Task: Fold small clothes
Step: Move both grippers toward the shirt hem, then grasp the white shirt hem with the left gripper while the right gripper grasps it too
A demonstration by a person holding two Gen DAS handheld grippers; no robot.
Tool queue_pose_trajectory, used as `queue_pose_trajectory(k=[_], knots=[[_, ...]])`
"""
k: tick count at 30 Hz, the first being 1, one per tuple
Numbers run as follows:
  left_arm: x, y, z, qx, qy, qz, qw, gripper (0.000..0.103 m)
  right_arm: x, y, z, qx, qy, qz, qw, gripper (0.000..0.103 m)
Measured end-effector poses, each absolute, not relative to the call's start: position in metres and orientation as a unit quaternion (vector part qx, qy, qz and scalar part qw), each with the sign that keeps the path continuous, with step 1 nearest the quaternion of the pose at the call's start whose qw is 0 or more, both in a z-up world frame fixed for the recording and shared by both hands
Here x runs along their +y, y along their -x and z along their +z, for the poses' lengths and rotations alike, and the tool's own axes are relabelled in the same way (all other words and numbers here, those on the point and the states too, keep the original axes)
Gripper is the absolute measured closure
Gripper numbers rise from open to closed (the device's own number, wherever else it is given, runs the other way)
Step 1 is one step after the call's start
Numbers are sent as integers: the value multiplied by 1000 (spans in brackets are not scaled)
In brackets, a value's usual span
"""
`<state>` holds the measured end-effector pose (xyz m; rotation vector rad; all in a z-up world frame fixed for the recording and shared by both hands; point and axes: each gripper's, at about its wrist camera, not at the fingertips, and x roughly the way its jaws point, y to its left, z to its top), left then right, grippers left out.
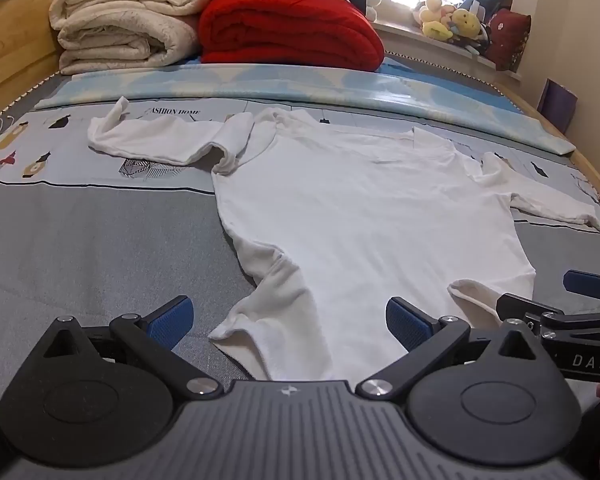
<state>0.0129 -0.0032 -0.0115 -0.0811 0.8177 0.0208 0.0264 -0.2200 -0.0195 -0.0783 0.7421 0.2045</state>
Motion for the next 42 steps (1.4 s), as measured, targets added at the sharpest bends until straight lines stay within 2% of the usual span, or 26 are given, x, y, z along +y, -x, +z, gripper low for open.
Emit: queue_pose_trajectory(k=[26,28,29,31,32,33,34,35,37,42], knots=[[-1,-14,-9,397,40,13,917,1,-220,-26,-15,355,37,91,930,5],[6,-14,0,379,53,16,924,1,-226,-24,-10,338,36,76,937,8],[11,-13,6,369,58,18,928,4,-230,-24,-6,327,33,67,942,11],[22,-11,16,355,66,16,932,17,-244,-25,7,305,13,40,951,23],[26,-12,20,355,66,4,933,32,-253,-25,13,296,-1,29,955,26],[32,-14,24,358,61,-13,932,50,-262,-26,18,284,-23,23,958,33],[36,-17,28,361,55,-29,930,58,-276,-26,25,274,-42,16,961,40],[39,-19,31,364,48,-45,929,68,-286,-27,30,267,-52,17,962,42],[47,-28,36,368,32,-76,926,74,-304,-26,47,256,-33,24,966,44],[65,-66,16,406,31,-117,906,74,-325,-52,40,311,6,75,948,44]])
